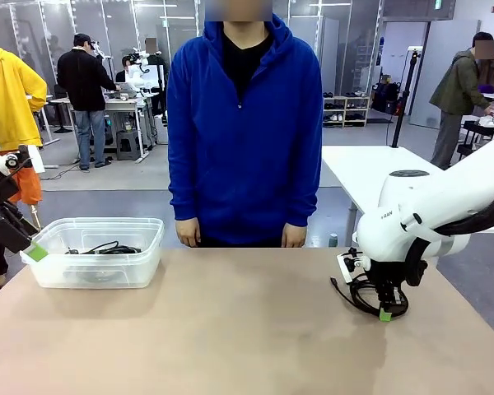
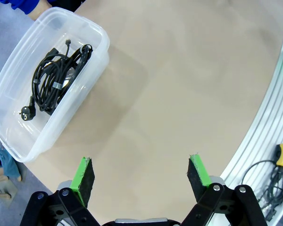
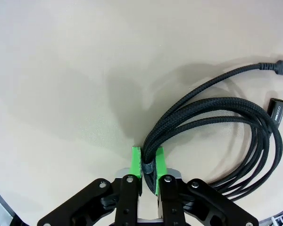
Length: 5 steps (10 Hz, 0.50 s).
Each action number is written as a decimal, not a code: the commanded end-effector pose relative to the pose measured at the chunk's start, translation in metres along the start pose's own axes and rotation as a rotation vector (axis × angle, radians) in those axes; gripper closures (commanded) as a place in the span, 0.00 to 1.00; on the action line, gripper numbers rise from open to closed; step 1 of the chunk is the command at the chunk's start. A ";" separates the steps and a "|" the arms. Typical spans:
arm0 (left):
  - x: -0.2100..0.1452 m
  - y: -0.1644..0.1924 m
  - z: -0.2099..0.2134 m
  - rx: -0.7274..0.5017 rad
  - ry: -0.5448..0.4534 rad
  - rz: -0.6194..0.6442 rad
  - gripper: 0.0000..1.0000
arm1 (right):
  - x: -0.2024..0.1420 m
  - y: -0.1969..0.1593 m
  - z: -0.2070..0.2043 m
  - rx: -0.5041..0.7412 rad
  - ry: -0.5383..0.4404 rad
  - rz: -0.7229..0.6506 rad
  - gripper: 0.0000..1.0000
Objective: Organize and store the cables.
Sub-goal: Place the USB Extension Cable into the Organizing box.
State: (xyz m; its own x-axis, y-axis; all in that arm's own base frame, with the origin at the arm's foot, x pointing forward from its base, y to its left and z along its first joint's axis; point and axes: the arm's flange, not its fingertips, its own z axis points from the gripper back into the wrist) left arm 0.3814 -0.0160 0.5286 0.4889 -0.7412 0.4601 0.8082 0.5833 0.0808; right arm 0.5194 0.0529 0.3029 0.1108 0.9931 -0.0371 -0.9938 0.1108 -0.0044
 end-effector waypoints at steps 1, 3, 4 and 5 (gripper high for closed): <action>0.003 0.002 0.000 0.008 0.013 0.016 0.00 | -0.003 -0.003 0.002 -0.028 -0.008 0.008 1.00; 0.003 0.002 0.000 0.008 0.013 0.016 0.00 | -0.008 0.005 0.047 -0.067 -0.018 0.002 1.00; 0.003 0.002 0.000 0.008 0.013 0.016 0.00 | -0.008 0.010 0.072 -0.097 -0.003 0.002 1.00; 0.003 0.002 0.000 0.008 0.013 0.016 0.00 | -0.005 0.015 0.097 -0.109 -0.010 0.007 1.00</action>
State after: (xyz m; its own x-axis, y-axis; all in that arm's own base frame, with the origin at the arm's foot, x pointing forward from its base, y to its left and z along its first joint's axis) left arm 0.3815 -0.0159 0.5284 0.4891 -0.7411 0.4599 0.8082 0.5833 0.0805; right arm 0.5133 0.0505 0.3770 0.1189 0.9926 -0.0248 -0.9877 0.1157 -0.1047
